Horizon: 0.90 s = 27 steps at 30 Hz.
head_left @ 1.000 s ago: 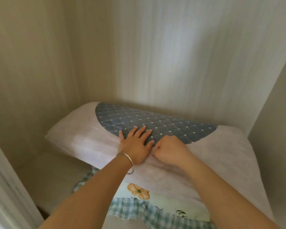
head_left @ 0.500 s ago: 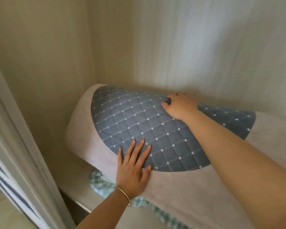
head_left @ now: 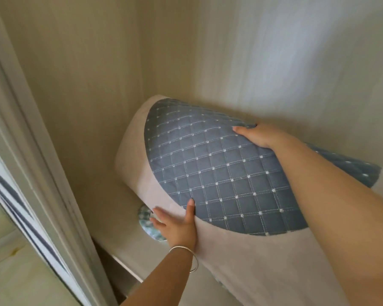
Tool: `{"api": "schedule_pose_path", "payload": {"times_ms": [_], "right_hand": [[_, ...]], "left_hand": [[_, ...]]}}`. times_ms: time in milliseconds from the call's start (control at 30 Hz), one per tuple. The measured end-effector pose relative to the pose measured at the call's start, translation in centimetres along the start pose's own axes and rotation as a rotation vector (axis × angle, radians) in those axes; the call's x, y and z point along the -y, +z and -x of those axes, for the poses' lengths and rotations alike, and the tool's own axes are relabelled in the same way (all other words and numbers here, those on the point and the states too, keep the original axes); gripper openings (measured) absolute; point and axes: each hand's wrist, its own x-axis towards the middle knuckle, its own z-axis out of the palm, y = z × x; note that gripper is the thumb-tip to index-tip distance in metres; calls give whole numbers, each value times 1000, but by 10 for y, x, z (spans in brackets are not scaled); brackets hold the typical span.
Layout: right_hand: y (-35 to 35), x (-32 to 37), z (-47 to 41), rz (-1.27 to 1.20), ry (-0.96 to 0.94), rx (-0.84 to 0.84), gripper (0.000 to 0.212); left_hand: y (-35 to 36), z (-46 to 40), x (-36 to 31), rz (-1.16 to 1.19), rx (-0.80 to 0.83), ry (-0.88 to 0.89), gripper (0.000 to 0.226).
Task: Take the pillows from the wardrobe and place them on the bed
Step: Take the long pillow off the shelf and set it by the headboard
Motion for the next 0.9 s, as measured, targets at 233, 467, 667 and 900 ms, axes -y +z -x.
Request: {"api": "schedule_pose_path", "payload": {"times_ms": [233, 467, 667, 900], "right_hand": [[-5, 1, 12, -39, -24, 12, 98], [-23, -12, 24, -368, 8, 120, 79], [-21, -24, 51, -691, 64, 121, 88], [-34, -37, 92, -995, 12, 214, 98]], "left_hand": [[-8, -10, -9, 454, 44, -346, 67], [-51, -31, -14, 324, 203, -269, 85], [-99, -29, -71, 296, 205, -39, 84], [-144, -1, -135, 416, 367, 236, 54]]}}
